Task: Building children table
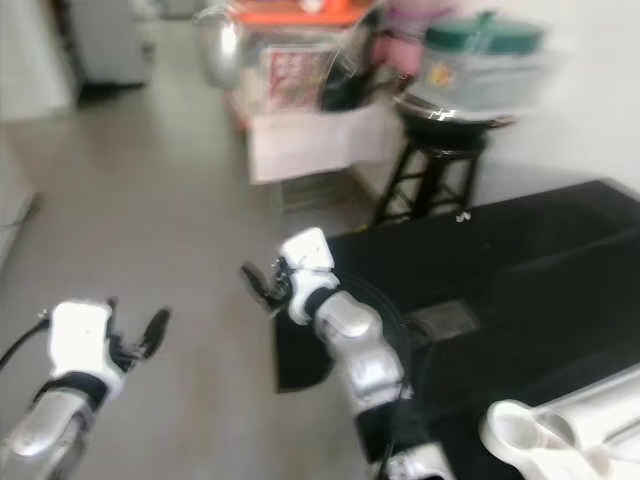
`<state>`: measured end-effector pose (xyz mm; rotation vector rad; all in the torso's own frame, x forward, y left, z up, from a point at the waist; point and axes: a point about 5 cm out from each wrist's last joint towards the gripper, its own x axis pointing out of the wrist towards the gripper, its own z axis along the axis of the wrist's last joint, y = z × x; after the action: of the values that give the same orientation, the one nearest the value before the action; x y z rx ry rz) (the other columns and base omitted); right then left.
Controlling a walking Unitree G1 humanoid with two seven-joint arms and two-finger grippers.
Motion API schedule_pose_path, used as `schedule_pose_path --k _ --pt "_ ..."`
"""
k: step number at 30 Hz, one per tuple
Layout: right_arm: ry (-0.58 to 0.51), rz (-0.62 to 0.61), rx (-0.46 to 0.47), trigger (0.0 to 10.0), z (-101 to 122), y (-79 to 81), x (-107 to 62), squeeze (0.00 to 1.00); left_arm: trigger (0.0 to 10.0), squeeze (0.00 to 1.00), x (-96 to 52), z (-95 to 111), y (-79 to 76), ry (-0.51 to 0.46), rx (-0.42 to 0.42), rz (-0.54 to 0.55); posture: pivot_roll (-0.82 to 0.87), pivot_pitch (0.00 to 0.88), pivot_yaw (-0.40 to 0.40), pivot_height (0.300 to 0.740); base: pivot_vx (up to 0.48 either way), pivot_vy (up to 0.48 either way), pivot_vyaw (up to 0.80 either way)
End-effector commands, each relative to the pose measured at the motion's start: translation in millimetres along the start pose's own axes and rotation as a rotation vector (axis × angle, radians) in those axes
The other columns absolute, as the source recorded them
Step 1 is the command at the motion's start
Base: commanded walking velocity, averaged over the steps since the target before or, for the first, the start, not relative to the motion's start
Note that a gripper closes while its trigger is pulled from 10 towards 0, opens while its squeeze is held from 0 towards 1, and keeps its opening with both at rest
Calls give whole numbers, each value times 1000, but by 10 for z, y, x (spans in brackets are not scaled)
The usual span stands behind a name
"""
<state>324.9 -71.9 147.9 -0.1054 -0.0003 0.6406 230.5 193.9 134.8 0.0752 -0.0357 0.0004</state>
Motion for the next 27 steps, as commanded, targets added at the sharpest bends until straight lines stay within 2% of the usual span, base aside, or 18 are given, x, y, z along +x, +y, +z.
schedule_pose_path --k 1,27 --pt "4 -19 -7 10000 -1 -62 -25 0 10000 0 5 -3 -33 5 -10 -21 -121 6 -40 740 0 0 -800" --pt "6 -16 -9 10000 -16 -60 -26 0 10000 0 14 2 -66 0 4 -61 -120 0 -41 740 0 0 -800"
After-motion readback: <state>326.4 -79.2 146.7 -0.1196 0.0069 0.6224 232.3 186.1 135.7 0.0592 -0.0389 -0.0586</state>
